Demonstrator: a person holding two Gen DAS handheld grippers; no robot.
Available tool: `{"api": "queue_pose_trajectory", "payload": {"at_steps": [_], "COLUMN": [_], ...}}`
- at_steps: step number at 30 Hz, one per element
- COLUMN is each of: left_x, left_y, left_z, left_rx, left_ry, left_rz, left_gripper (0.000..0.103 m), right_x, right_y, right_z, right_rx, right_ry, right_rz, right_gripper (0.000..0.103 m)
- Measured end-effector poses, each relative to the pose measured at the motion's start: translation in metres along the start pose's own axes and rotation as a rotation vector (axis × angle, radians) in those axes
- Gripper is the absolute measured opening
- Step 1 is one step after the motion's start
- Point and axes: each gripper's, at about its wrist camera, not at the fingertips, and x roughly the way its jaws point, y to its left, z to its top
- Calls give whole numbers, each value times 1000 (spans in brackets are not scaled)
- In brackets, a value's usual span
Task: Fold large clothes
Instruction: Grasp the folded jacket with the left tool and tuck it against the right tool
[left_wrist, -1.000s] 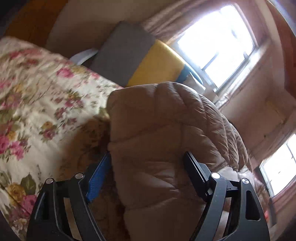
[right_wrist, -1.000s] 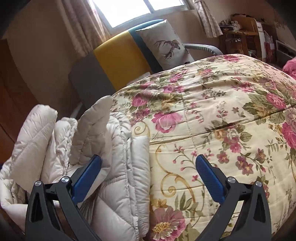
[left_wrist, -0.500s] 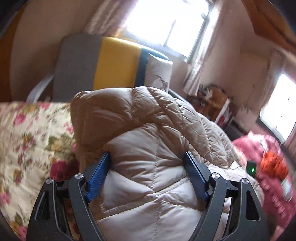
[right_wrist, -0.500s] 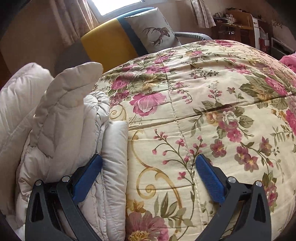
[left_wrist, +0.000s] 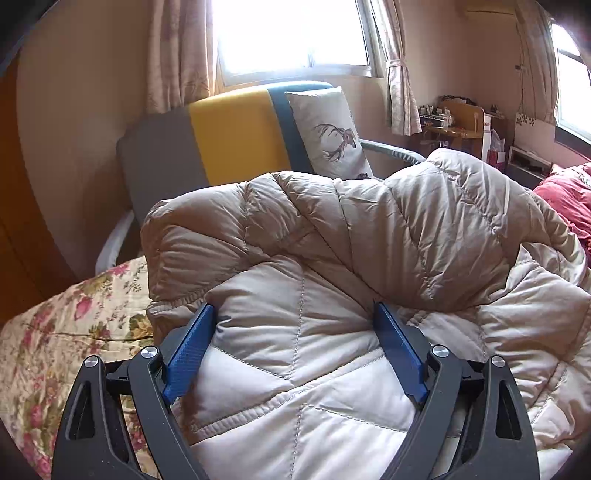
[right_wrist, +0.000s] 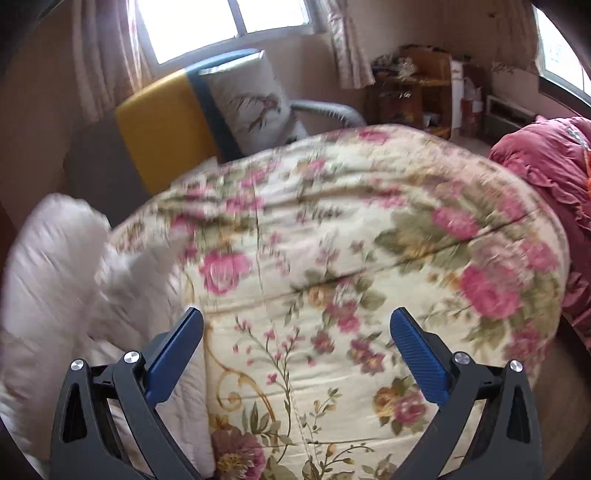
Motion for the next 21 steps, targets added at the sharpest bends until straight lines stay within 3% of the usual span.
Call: {"api": "queue_pose_trajectory", "payload": {"at_steps": [2, 5, 8, 12, 16, 18, 21], "left_x": [0, -2, -4, -7, -9, -10, -10], "left_y": [-4, -11, -12, -1, 7, 8, 7], "left_z": [1, 3, 2, -2, -5, -6, -1], "left_rx": [13, 33, 39, -1, -33, -45, -49], "left_ry": [-2, -5, -14, -14, -24, -20, 19], "left_rz": [16, 46, 67, 64, 36, 4, -30], "left_gripper": [86, 86, 88, 91, 94, 99, 99], "right_x": [-40, -75, -74, -44, 7, 31, 49], "right_y": [13, 65, 121, 152, 144, 125, 105], "right_z": [22, 41, 40, 30, 13, 4, -7], "right_rx": [0, -140, -288, -333, -407, -372, -314], "right_ry": [-110, -202, -212, -164, -134, -87, -58], "right_rz": [28, 76, 34, -2, -190, -187, -121], "right_gripper": [101, 101, 101, 101, 101, 101, 101]}}
